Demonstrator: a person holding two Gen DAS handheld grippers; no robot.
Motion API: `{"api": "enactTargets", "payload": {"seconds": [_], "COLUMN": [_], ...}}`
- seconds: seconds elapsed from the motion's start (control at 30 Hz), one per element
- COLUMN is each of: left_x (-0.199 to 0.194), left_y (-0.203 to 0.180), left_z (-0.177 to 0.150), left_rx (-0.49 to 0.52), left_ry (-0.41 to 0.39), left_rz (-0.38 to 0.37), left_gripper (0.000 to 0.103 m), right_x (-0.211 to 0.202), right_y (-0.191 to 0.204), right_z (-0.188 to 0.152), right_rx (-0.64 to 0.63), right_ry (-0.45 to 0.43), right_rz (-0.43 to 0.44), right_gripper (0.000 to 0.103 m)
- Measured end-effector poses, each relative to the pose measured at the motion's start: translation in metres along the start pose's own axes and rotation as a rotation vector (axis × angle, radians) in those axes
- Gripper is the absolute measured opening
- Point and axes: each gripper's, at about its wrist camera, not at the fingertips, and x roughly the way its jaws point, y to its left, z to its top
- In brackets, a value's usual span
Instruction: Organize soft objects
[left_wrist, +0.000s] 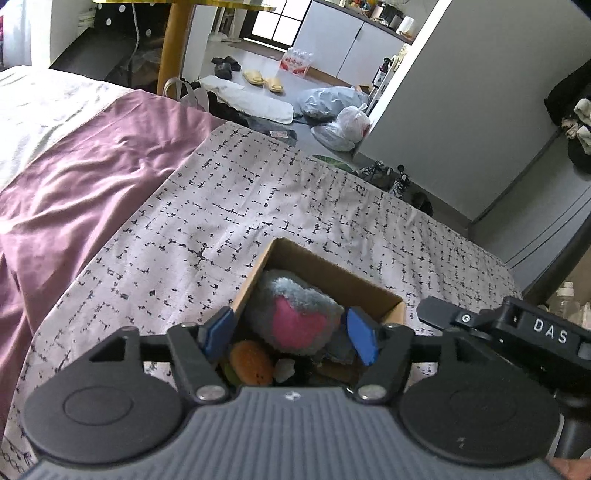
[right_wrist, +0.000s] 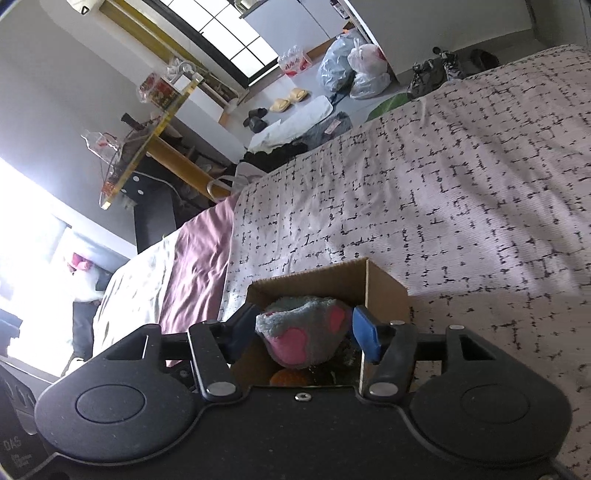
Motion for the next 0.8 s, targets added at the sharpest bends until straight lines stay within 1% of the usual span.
{"api": "enactTargets", "payload": {"seconds": [0.13, 0.37, 0.43, 0.6, 0.67, 0.7, 0.8], "left_x": [-0.015, -0.040, -0.048, -0.066, -0.074, -0.078, -0.091], "left_y": [-0.006, -0.023, -0.028, -0.038, -0.042, -0.045, -0.050], "left_z": [-0.006, -0.017, -0.021, -0.029, -0.032, -0.034, -0.040], "left_rx": [-0.003, 0.022, 0.035, 0.054, 0.063, 0.070, 0.092], "left_ry": [-0.004, -0.024, -0.035, -0.044, -0.048, -0.054, -0.077], "left_rz": [0.009, 0.023, 0.031, 0.053, 0.057, 0.060, 0.058], "left_gripper": [0.080, 0.082, 0.082, 0.083, 0.087, 0.090, 0.093], "right_x": [-0.019, -0.052, -0.062, -0.086, -0.096, -0.101, -0.116], "right_y": [-0.005, -0.015, -0.017, -0.022, -0.023, -0.023, -0.024], "right_z": [-0.003, -0.007, -0.009, -0.014, -0.017, -0.018, -0.022], "right_rx": [-0.014, -0.023, -0.023, -0.036, -0.046, -0.052, -0.073], "right_ry": [-0.015, -0.048, -0.056, -0.074, -0.082, -0.086, -0.099], "right_rz": [0.001, 0.007, 0.009, 0.009, 0.011, 0.012, 0.016], "right_gripper": [0.065, 0.073, 0.078, 0.085, 0.088, 0.090, 0.096]}}
